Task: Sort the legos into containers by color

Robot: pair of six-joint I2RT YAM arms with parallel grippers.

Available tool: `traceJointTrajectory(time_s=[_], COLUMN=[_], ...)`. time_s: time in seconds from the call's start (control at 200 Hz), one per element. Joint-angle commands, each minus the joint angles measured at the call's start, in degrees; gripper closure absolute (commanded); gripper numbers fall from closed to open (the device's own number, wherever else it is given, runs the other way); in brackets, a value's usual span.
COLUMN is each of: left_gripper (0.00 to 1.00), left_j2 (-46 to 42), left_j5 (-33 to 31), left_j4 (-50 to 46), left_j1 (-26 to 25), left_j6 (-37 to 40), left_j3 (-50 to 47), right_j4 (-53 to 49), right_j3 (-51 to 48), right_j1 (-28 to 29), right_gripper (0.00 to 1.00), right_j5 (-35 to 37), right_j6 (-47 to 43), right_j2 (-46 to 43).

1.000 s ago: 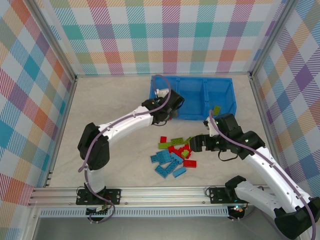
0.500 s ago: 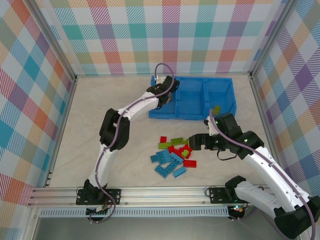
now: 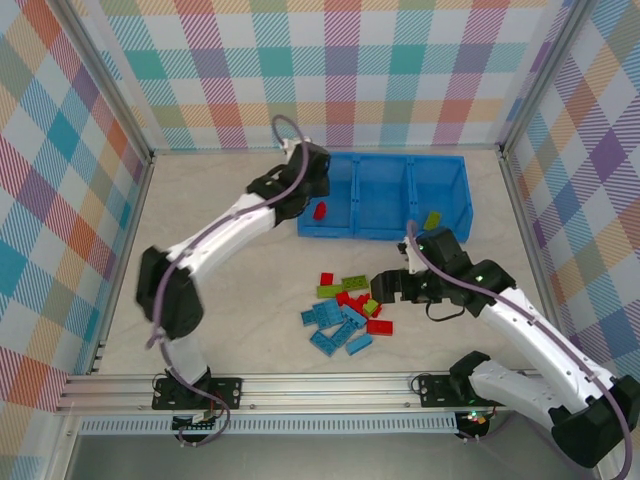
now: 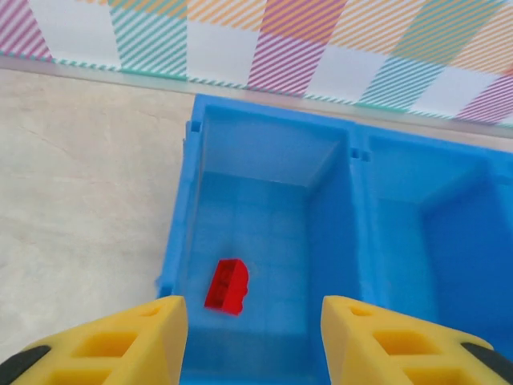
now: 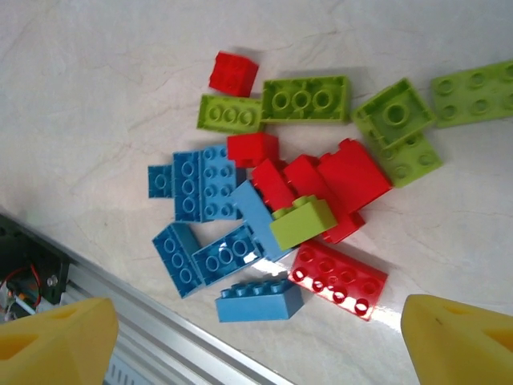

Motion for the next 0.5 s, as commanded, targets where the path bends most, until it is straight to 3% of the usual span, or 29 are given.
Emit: traceJointTrajectory(time_s=[0.0,0.105,0.22,0.335,0.5], left_gripper=[0.52,0.52,0.47,0.4,0.22], left_j2=[-13.84,-25.37,-37.04,-46.69,-56.66], left_j5=[1.17,3.48,11.42,23.49,33.65], left_j4=[1.46,-1.36,-6.49,-11.93,-13.89], left_j1=[-3.45,-5.49,-5.65,-5.75,-7.22], left_j6=[6.02,15.64,25.36,38.37,53.75], left_j3=[-8.22,-15.52,-22.16,-29.67,-40.87], right_j4=[0.95,0.49,-3.95,-7.12,-4.67], right_j3=[0.34,0.11,0.45,0.28,0.91], right_j1=[6.19,14.37,22.46,28.86,34.47], right_gripper=[0.12,0.14,0.15,0.13,0.1], right_j5=[3.01,6.12,14.63,23.04,23.29], right_j6=[2.98,6.36,13.87,30.7,47.83], right_j2=[2.33,5.7,10.51,14.13,21.38])
